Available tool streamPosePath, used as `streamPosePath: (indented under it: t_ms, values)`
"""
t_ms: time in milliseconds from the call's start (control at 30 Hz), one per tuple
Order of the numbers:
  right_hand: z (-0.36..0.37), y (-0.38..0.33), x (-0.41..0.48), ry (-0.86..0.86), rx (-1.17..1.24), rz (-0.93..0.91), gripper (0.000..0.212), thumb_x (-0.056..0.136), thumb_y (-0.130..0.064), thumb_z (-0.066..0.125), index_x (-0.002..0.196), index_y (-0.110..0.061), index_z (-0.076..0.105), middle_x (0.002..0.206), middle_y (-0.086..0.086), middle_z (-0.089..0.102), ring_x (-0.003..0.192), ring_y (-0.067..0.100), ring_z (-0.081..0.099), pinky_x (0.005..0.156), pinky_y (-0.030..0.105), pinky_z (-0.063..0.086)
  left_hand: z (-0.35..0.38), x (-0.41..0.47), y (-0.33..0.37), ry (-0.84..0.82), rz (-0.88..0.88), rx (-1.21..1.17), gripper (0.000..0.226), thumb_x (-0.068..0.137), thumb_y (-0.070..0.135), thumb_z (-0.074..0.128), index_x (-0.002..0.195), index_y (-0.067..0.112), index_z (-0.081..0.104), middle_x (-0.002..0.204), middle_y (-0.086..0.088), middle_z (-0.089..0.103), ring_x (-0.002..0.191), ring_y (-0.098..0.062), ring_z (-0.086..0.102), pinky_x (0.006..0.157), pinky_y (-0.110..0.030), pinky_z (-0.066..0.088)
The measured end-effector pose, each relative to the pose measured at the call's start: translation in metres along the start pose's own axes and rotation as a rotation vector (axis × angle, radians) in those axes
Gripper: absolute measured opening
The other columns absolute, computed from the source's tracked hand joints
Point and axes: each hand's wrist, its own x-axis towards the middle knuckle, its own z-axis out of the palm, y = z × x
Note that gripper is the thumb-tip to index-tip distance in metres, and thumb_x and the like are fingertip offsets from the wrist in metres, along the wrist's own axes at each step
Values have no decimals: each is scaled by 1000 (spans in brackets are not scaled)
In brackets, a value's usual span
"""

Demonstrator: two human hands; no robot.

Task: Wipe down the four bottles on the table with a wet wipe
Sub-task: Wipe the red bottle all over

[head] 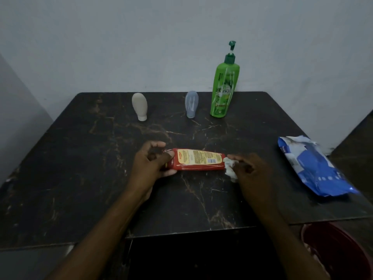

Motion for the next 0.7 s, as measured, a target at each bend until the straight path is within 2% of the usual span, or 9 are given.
streamPosePath:
  t_ms: [67, 167, 233, 333, 433, 533, 633, 700]
  values:
    - [-1, 4, -3, 39, -85, 1, 15, 92, -21, 67, 106, -22, 71, 104, -9, 66, 85, -6, 63, 66, 6, 47, 0, -4, -6, -65, 23, 73, 21, 94, 11, 68, 114, 18, 65, 113, -6, 70, 98, -21, 76, 72, -36, 64]
    - [-1, 1, -8, 119, -202, -72, 15, 93, -15, 64, 105, -21, 71, 108, -8, 61, 88, 0, 61, 72, 13, 48, -3, -5, -10, -157, 51, 165, 24, 90, 13, 73, 112, 18, 70, 119, -3, 67, 107, -22, 72, 76, -33, 63]
    - [-2, -3, -13, 158, -220, -139, 12, 93, -16, 64, 102, -19, 71, 103, -10, 60, 86, -1, 60, 71, 14, 50, -8, -4, -12, -201, 108, 322, 39, 82, 18, 82, 118, 25, 69, 121, 6, 66, 109, -14, 70, 80, -26, 61]
    - [-3, -3, -15, 149, -293, -162, 8, 91, -26, 66, 96, -21, 70, 102, -12, 58, 83, -4, 58, 66, 9, 43, -16, 0, -12, -277, 201, 610, 64, 75, 26, 88, 132, 36, 60, 131, 18, 62, 111, -1, 63, 80, -12, 53]
    - [-4, -1, -15, 136, -295, -138, 12, 91, -29, 68, 102, -24, 69, 105, -12, 59, 87, -9, 56, 68, 7, 41, -16, 3, -13, -325, 271, 790, 80, 74, 30, 89, 144, 34, 51, 144, 15, 53, 121, -2, 54, 94, -19, 48]
    - [-5, -3, -16, 160, -302, -109, 24, 90, -32, 69, 112, -22, 68, 105, -12, 60, 86, -10, 55, 66, 4, 40, -14, 6, -13, -291, 376, 929, 83, 74, 35, 89, 146, 29, 50, 145, 9, 53, 120, -2, 48, 96, -21, 44]
    - [-6, -6, -16, 157, -328, -88, 27, 92, -37, 66, 115, -24, 70, 101, -11, 62, 83, -9, 56, 65, 1, 40, -16, 8, -15, -285, 452, 1029, 84, 73, 45, 87, 146, 29, 49, 145, 7, 54, 121, -4, 47, 100, -26, 43]
    - [-6, -8, -16, 155, -329, -55, 28, 93, -39, 64, 117, -25, 70, 100, -10, 63, 80, -7, 56, 62, 4, 39, -17, 8, -19, -294, 475, 1045, 84, 73, 49, 85, 147, 30, 49, 145, 8, 53, 122, -3, 44, 103, -28, 42]
